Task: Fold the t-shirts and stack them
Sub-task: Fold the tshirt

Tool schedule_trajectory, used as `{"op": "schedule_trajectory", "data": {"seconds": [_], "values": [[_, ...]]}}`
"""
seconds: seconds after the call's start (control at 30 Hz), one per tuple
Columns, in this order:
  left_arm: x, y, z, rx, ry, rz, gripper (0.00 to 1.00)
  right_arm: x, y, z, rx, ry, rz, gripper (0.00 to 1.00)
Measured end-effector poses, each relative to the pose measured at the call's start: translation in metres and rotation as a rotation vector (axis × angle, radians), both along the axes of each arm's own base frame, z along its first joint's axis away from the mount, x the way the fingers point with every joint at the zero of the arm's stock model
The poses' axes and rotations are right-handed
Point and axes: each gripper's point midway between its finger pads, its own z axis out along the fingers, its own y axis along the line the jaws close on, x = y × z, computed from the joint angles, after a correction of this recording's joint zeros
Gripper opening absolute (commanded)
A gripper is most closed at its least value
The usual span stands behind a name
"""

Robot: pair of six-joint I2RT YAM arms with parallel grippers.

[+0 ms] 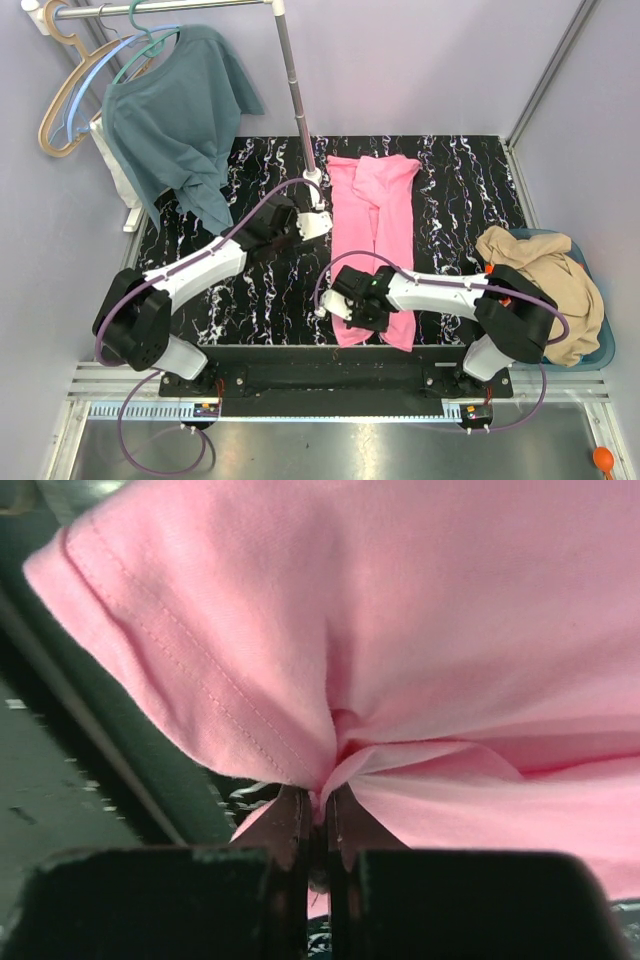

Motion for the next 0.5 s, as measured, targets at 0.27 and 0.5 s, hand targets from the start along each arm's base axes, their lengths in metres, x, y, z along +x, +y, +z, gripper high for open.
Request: {"op": "schedule_trajectory", "data": {"seconds": [0.27, 0.5], "values": [[0.007, 0.012, 0.001, 0.010, -0.005, 0.032, 0.99, -0.046, 0.014, 0.006, 0.006, 0.096, 0.104, 0.00], [0.010, 0.018, 0.002, 0.016, -0.011, 0.051, 0.99, -0.033, 0.020, 0.035, 0.048, -0.001, 0.110, 0.00]]}}
